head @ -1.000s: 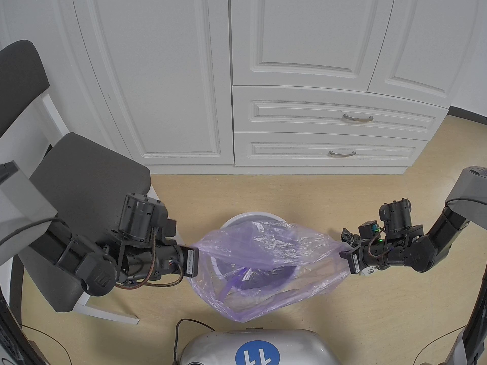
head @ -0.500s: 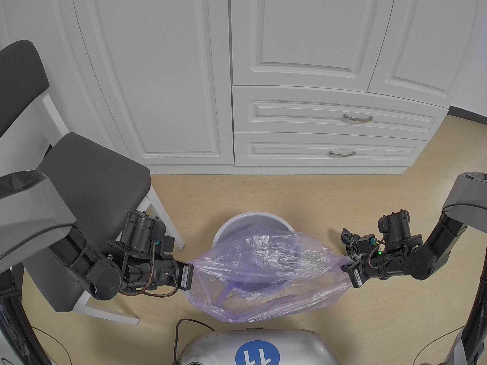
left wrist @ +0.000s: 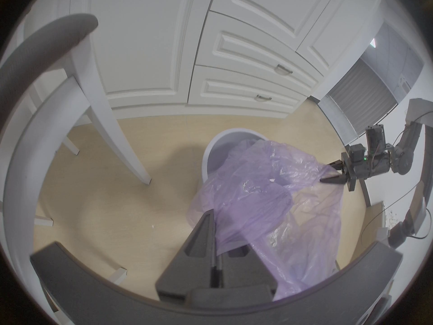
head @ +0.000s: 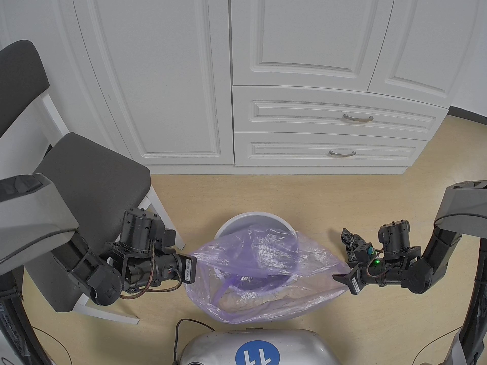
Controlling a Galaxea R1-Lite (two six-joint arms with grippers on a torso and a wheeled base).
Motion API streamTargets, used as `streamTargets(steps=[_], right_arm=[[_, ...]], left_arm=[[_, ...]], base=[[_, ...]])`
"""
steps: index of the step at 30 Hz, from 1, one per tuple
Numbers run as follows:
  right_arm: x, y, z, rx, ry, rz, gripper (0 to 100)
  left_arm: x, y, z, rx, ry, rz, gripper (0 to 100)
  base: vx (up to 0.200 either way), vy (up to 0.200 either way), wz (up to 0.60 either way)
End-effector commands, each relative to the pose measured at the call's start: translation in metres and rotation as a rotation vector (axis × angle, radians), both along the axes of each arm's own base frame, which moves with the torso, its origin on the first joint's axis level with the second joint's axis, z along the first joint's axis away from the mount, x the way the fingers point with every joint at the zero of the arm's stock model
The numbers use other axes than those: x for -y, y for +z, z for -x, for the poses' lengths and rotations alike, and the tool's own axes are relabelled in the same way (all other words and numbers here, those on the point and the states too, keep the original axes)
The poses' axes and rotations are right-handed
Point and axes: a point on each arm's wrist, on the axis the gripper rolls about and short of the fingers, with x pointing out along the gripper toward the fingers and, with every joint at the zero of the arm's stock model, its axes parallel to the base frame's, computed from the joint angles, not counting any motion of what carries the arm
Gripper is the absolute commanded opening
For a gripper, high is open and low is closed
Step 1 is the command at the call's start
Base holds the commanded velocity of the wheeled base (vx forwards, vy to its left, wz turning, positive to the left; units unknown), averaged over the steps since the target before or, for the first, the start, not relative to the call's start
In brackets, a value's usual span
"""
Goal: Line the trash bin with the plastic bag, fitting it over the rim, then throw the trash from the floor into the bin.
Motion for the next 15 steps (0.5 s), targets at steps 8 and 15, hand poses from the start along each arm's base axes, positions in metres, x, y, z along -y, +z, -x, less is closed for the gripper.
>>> streamTargets(steps=[8,15], right_arm=[[0.012,0.066,0.037,0.183,0.019,-0.020,100],[-0.044,0.078,0.061,0.169,0.144,-0.149,100]], left_arm=[[-0.004,0.054,0.015,0.134,0.018,0.116,0],[0.009,0.055,0.022,0.123,-0.012,0.147,0]], base=[[0.000,0.000,0.00],[0.000,0.000,0.00]])
